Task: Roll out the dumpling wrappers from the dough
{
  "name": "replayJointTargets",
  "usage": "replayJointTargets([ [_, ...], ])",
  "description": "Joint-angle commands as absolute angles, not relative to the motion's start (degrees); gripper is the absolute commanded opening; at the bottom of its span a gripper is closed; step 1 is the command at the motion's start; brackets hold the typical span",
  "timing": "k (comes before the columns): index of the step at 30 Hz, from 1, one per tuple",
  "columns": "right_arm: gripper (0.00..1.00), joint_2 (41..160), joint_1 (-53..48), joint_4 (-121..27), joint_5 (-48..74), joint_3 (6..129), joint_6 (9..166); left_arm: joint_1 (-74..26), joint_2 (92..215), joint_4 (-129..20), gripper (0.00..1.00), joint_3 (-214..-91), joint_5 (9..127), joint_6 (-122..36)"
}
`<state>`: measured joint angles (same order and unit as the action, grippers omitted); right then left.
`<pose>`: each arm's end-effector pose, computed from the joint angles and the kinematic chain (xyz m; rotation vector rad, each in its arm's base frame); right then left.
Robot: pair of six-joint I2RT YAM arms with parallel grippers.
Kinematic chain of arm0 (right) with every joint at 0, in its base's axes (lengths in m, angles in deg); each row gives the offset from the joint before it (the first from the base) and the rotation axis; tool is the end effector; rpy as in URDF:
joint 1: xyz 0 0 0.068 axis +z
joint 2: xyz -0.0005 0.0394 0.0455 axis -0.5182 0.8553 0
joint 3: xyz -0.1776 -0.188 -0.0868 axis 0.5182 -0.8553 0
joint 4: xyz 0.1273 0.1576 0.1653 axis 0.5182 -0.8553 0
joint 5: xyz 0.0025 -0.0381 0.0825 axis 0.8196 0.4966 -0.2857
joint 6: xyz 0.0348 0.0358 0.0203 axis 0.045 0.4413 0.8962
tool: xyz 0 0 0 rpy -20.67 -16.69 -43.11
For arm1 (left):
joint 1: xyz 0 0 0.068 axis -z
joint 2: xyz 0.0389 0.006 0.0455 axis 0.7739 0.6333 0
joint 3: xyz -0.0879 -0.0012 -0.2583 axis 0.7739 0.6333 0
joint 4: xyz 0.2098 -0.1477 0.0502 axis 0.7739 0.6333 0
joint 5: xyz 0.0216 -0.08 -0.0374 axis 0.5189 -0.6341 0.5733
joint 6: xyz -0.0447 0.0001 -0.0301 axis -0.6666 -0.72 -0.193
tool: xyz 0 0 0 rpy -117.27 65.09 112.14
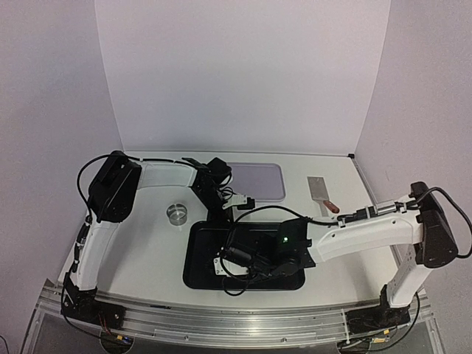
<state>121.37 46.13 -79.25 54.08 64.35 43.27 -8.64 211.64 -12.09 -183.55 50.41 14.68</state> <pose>0.0990 0.3522 0.2093 -1.9760 1.4823 -0.4888 0.3446 -0.3319 0.1324 1.9830 1.8824 -0.6119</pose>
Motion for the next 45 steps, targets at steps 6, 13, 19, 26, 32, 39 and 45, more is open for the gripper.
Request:
replayJointTargets([
  [6, 0.0, 122.1, 50.2, -88.6, 42.4, 55.3, 53.9, -9.0, 214.7, -16.1, 0.0, -184.9, 59.8, 17.4],
  [13, 0.0, 122.6, 53.4, -92.3, 40.5, 53.0, 58.8, -9.0, 214.7, -16.7, 0.0, -184.8, 60.5, 17.8],
  [19, 0.0, 124.2, 55.1, -93.7, 39.8, 53.2, 62.8, -9.0, 214.8, -16.7, 0.0, -184.9, 60.4, 17.7],
  [26, 0.0, 125.4, 56.5, -94.8, 38.4, 53.3, 66.3, -9.2, 214.6, -16.5, 0.0, -184.7, 60.4, 17.7],
  [32, 0.0, 125.9, 58.3, -96.2, 37.7, 53.4, 68.5, -9.4, 214.4, -16.4, 0.0, -184.5, 60.3, 17.7],
  [39, 0.0, 125.8, 58.7, -97.1, 38.7, 54.1, 70.3, -9.5, 214.3, -16.5, 0.0, -184.3, 60.0, 17.7],
  [45, 0.0, 120.8, 58.6, -97.7, 45.7, 57.1, 71.2, -9.4, 214.3, -16.2, 0.0, -184.5, 60.0, 17.9],
])
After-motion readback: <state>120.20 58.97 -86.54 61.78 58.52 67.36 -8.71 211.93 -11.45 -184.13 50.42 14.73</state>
